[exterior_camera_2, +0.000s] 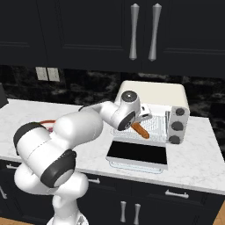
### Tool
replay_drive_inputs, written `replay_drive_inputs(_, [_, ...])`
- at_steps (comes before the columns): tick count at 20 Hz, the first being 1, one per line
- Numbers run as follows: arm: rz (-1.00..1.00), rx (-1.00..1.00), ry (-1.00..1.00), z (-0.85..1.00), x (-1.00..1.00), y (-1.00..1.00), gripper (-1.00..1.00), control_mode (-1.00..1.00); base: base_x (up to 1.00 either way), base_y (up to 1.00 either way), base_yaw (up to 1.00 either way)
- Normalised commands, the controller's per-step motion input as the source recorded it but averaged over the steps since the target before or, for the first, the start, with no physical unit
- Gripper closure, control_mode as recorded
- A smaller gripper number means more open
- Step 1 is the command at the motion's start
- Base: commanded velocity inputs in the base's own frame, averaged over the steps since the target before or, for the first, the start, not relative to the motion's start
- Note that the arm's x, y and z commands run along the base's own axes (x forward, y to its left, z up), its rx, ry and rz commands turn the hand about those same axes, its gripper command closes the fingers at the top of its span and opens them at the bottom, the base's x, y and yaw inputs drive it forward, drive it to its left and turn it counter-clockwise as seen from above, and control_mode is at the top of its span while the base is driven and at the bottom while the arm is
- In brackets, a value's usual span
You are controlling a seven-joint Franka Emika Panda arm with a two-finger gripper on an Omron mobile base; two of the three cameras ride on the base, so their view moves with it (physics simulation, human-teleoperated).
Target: Pick up the kebab skewer and baguette bread, and place them inside the toaster oven. Close the toaster oven door and start by setting the timer.
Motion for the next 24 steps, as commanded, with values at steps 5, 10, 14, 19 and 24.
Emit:
replay_drive_inputs(5, [0.05, -0.02, 0.00, -0.18, -0.01, -0.03, 1.00, -1.00, 0.00, 0.00, 0.00])
replay_drive_inputs(10, [0.05, -0.02, 0.00, -0.15, 0.00, 0.00, -1.00, -1.00, 0.00, 0.00, 0.00])
replay_drive_inputs(14, [0.01, -0.03, -0.01, -0.01, 0.00, -0.01, -1.00, -1.00, 0.00, 0.00, 0.00])
replay_drive_inputs(19, [0.00, -0.04, 0.00, 0.00, -0.06, 0.00, -1.00, -1.00, 0.00, 0.00, 0.00])
replay_drive_inputs(24, [0.01, -0.01, -0.05, 0.17, -0.04, 0.00, -1.00, -1.00, 0.00, 0.00, 0.00])
